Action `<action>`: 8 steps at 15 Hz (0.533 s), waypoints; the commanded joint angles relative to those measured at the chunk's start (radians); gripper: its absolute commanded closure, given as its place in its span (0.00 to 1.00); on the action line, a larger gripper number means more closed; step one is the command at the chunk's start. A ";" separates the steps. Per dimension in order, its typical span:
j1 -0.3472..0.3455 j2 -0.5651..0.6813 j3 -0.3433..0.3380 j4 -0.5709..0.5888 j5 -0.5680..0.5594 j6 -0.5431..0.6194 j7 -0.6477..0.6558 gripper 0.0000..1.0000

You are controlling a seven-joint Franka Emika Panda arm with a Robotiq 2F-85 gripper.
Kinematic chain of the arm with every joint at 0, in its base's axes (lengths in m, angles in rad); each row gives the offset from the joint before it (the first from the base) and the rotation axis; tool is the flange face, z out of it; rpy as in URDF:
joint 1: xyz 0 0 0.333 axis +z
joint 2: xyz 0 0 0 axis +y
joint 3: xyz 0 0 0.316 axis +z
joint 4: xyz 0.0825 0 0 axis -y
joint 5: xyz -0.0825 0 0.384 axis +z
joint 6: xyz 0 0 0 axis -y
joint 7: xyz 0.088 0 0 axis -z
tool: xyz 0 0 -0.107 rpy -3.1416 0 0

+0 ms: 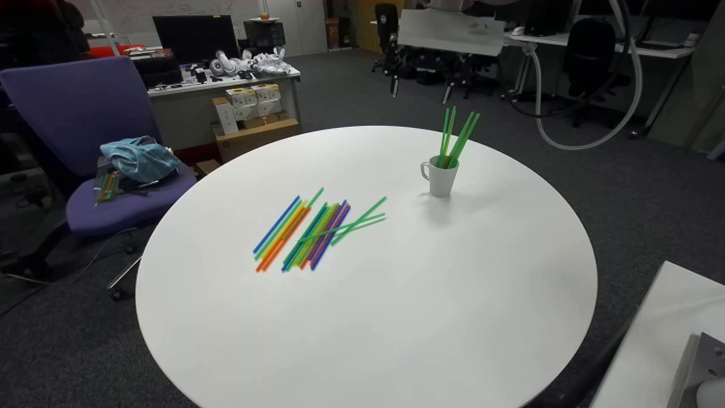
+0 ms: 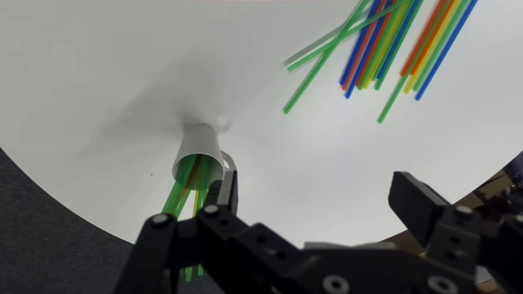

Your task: Put one green straw in the white mug.

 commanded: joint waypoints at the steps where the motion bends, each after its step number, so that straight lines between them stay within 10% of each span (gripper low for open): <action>1: 0.002 0.055 -0.006 0.049 -0.039 -0.077 0.201 0.00; 8: 0.042 0.275 -0.034 0.115 0.032 0.051 0.442 0.00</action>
